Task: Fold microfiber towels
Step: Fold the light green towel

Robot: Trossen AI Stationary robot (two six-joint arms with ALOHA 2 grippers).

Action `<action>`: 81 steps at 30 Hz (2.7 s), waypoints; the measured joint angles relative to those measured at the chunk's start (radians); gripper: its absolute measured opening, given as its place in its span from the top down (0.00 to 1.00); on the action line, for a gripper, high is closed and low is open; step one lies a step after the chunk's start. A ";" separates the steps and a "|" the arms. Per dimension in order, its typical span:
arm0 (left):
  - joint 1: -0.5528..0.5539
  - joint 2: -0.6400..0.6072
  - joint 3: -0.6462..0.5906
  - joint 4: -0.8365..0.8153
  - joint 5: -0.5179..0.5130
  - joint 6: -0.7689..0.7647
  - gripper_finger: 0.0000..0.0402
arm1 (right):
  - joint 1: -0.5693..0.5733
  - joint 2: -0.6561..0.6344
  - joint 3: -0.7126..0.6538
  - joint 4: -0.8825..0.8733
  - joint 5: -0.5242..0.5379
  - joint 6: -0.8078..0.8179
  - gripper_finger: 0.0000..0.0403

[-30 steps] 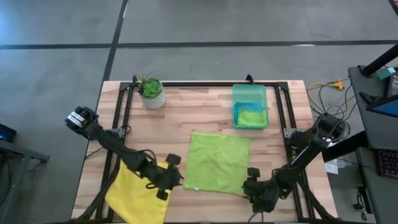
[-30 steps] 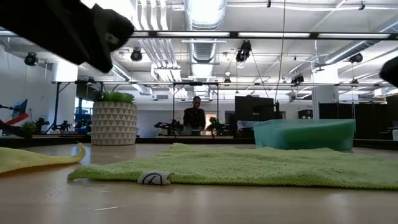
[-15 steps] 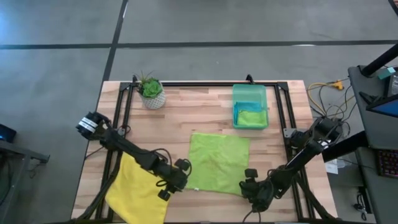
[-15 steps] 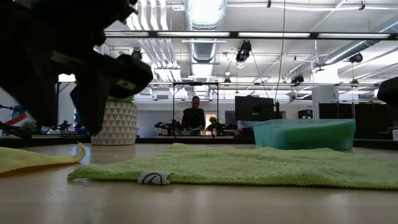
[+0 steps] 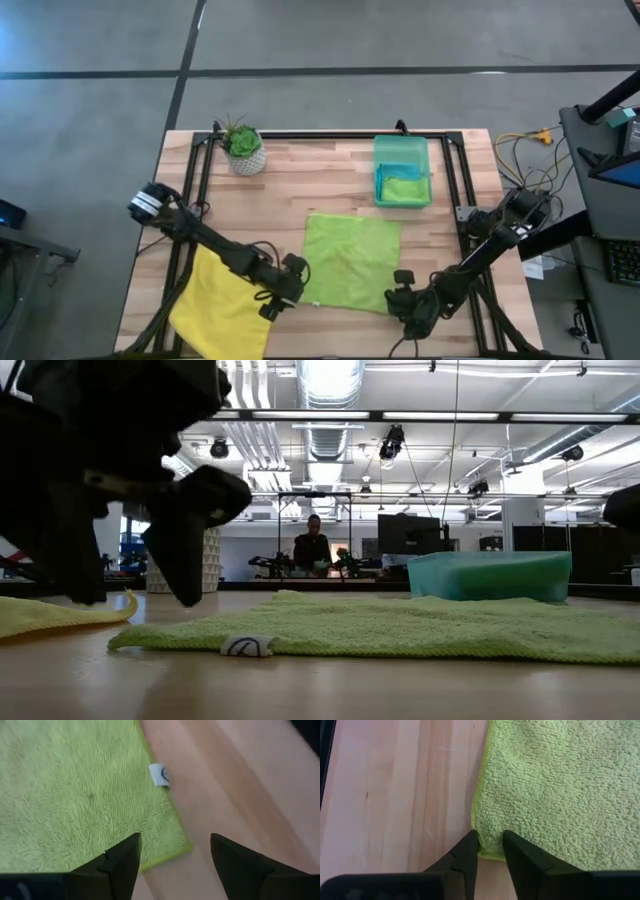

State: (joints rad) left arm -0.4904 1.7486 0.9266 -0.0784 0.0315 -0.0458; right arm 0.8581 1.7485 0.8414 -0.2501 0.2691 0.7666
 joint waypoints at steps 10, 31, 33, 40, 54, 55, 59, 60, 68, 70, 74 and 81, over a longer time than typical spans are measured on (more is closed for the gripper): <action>-0.006 0.087 0.039 -0.013 -0.038 -0.046 0.49 | 0.000 0.001 0.001 0.019 -0.006 0.008 0.87; -0.009 -0.148 0.048 -0.059 0.101 -0.185 1.00 | 0.014 -0.144 -0.002 0.089 -0.073 0.105 0.98; -0.011 -0.148 0.048 0.004 0.170 -0.262 1.00 | 0.020 -0.162 -0.002 0.136 -0.082 0.101 0.98; -0.011 -0.148 0.038 0.034 0.099 -0.315 1.00 | 0.026 -0.218 -0.008 0.105 -0.075 0.105 0.98; 0.022 -0.164 -0.042 -0.038 0.015 -0.311 1.00 | -0.077 -0.331 -0.111 -0.032 -0.059 0.150 0.98; 0.026 -0.174 -0.047 -0.034 0.015 -0.307 1.00 | -0.093 -0.341 -0.120 -0.036 -0.059 0.150 0.98; 0.044 -0.200 -0.077 -0.037 0.007 -0.282 1.00 | -0.165 -0.380 -0.156 -0.034 -0.059 0.132 0.98; 0.049 -0.201 -0.082 -0.032 -0.002 -0.275 1.00 | -0.182 -0.388 -0.163 -0.034 -0.061 0.122 0.98; 0.109 -0.206 -0.125 -0.031 -0.024 -0.253 1.00 | -0.281 -0.434 -0.213 -0.041 -0.120 0.088 0.98; 0.123 -0.206 -0.133 -0.026 -0.029 -0.253 1.00 | -0.293 -0.437 -0.216 -0.038 -0.120 0.086 0.98; 0.139 -0.206 -0.145 -0.005 -0.032 -0.252 1.00 | -0.317 -0.432 -0.220 -0.058 -0.120 0.085 0.98; 0.144 -0.206 -0.146 0.000 -0.041 -0.188 1.00 | -0.335 -0.393 -0.219 -0.058 -0.121 0.071 0.98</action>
State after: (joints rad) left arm -0.3462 1.5421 0.7803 -0.0780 -0.0097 -0.2333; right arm 0.5232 1.3553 0.6228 -0.3083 0.1482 0.8376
